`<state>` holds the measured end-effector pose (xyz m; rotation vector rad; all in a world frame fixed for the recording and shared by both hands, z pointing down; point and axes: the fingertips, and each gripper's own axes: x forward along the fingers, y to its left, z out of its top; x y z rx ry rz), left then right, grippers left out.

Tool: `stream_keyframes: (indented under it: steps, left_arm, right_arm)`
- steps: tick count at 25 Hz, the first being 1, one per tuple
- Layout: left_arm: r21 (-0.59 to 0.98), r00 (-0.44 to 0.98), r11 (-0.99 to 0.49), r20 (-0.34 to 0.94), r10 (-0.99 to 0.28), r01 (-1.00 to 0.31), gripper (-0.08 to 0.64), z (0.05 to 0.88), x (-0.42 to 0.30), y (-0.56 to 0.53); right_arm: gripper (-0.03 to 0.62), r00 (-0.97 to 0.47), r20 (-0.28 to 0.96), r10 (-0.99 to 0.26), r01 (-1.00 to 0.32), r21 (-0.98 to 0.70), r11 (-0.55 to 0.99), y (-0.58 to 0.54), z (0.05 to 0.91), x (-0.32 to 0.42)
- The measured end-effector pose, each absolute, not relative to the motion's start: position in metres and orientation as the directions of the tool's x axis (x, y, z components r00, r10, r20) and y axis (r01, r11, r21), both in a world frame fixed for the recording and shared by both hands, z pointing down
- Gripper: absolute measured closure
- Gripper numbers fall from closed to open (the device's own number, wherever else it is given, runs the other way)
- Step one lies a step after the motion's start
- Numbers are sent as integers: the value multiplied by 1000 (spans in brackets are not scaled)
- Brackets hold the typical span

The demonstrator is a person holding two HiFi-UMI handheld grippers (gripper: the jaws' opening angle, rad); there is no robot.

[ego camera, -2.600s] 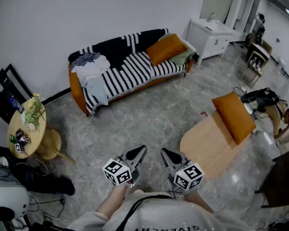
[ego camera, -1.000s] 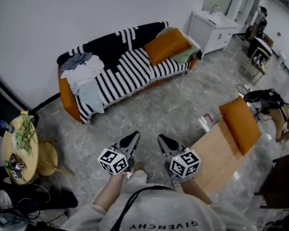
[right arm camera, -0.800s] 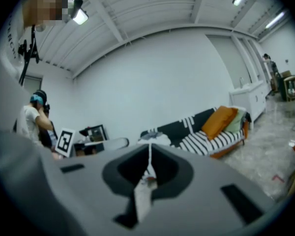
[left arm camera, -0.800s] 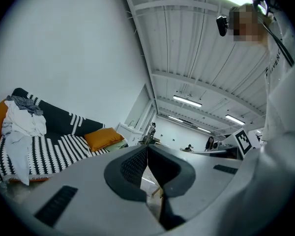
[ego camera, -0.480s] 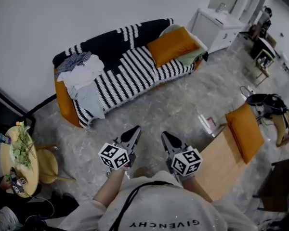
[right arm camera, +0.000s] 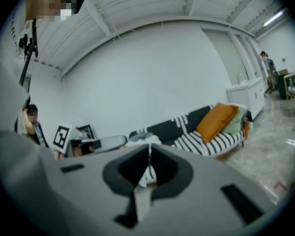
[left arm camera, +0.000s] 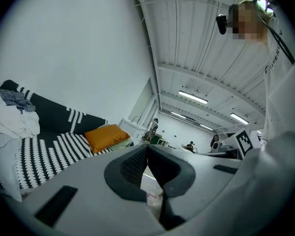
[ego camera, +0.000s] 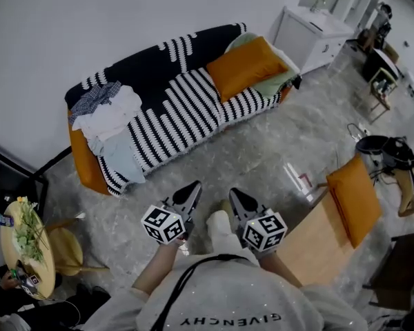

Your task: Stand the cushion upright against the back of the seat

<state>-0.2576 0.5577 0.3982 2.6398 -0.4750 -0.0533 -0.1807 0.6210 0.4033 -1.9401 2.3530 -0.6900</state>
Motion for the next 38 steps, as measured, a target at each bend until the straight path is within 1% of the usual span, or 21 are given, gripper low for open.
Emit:
stream_keyframes:
  steps: [8,13,18,24,29,33,38]
  left_arm:
    - [438,946,-846,34,-321,-303,535,392,-163,459]
    - [449,956,-851,26,-293,-273,535,398,-91,397]
    - [457,963,-855,12,-268,-244,535,403,-37,367]
    - [452,965,-858,29,-260,-244,535,407,-6,341]
    - [449,963,-854,56,-265,-261,535,415,10,313]
    - [466,962,-844,62,-268,-265,535,425,27,277]
    - [498,966,-831,62,-250,-247,535,432,66,215]
  right_arm:
    - [572,-264,253,-931,-928,-330,173,515,398,-104]
    - [572,-223,260,-940,-934,-334,129,457,405,-34]
    - [572,-188,261,-947,-944,-314,101,426,406,15]
    - [572,-172,257,-951,-945,-315,86,397,406,47]
    - [572,-179,267,-947,-934,-348,79,372,418,62]
    - [572,-186,286,-940,-930,-361,74,340,430,78]
    - [572,-173,327,-929,-932,-359,47,281,433,118]
